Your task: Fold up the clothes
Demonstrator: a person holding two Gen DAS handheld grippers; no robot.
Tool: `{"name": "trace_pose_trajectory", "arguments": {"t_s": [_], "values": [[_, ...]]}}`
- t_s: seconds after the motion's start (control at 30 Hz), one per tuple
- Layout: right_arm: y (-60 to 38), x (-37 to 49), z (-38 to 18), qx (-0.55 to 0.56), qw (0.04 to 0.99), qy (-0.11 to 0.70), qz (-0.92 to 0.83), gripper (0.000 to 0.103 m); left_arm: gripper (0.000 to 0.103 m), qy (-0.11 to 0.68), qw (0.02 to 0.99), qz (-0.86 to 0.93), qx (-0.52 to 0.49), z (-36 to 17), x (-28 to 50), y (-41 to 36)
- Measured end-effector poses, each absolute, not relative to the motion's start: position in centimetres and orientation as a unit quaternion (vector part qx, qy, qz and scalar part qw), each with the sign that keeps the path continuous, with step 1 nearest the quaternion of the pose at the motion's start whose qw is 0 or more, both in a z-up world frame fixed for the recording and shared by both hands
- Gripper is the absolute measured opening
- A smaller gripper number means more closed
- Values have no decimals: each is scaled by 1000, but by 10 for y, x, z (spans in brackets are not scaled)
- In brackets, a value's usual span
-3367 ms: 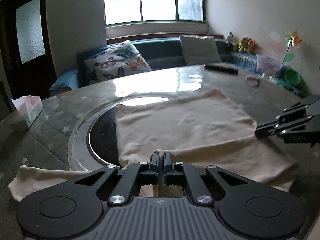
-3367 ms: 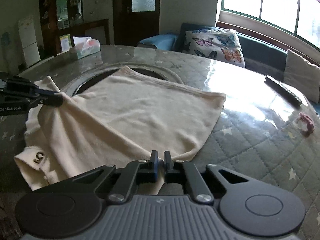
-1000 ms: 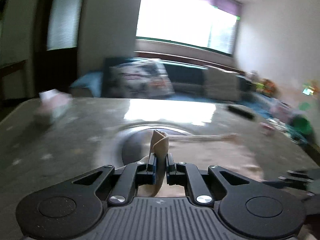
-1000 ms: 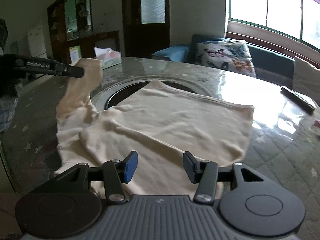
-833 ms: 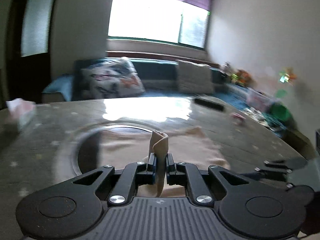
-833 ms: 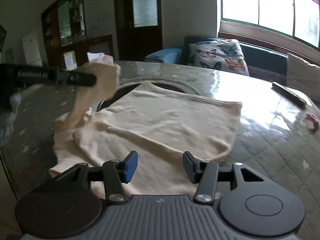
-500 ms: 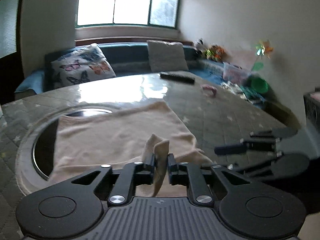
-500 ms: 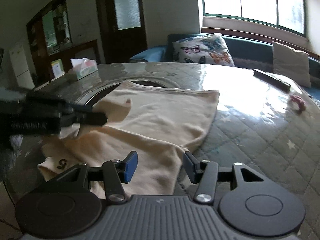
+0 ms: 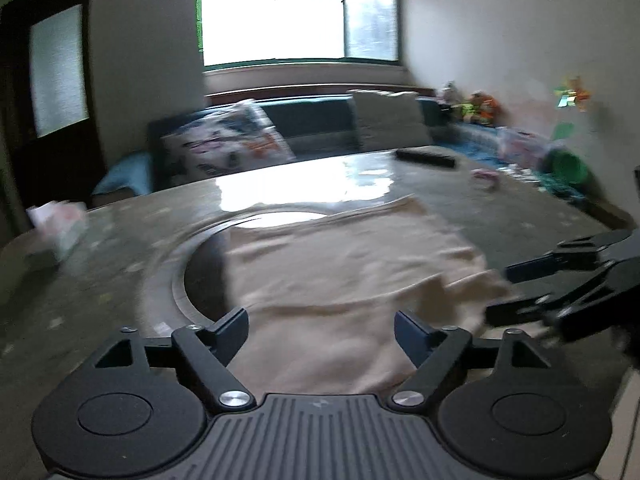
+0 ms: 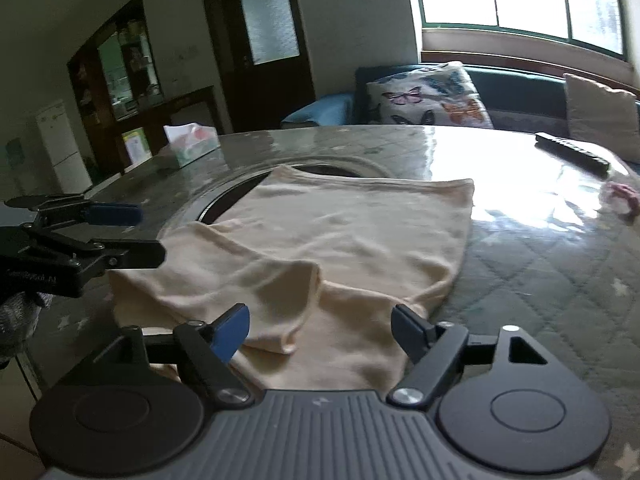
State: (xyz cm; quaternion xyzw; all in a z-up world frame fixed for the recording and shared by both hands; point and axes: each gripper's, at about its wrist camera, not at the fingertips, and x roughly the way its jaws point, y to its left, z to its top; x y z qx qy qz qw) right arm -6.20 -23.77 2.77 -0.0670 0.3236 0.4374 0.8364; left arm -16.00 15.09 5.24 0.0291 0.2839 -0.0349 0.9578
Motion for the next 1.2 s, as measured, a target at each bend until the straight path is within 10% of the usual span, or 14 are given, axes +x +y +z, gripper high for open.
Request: {"name": "trace_pose_trajectory", "arguments": {"t_s": [0.27,0.7,1.2], "values": [[-212,-55,24,-47,813,350,462,84,87,308,951,13,33,31,-183,188],[-189,-43,13,-34,812,393,430,10,78,320,947,-9,35,15,-187,190],[-226,-62,69,-53,846,337,410,8,49,327,942,-3,73,11,-187,185]]}}
